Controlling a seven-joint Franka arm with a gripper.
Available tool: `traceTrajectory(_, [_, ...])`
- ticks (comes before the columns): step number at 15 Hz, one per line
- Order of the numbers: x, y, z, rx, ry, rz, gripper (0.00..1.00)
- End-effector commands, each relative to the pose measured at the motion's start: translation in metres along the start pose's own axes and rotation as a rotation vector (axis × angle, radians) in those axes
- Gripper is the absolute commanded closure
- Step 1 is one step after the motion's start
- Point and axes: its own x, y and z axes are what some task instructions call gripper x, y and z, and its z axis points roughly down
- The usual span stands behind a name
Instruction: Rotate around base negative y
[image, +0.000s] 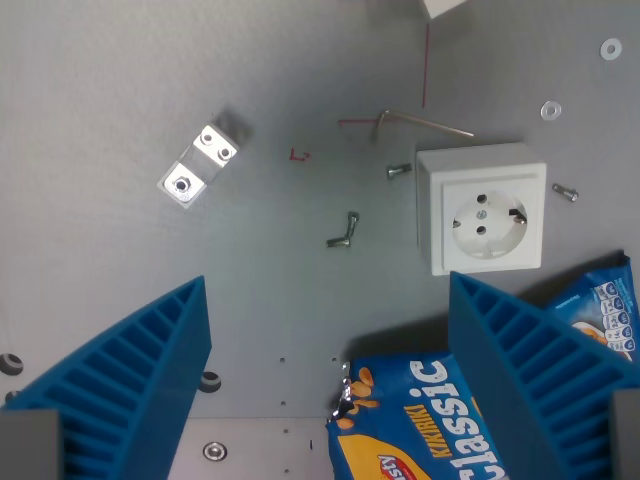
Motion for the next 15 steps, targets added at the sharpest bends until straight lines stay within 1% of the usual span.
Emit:
traceTrajectory(1, [0.0001, 0.0, -0.0021, -0.001, 0.018, 0.0, 0.0])
traceTrajectory(15, [0.0001, 0.0, -0.0021, -0.008, 0.205, 0.0, 0.0])
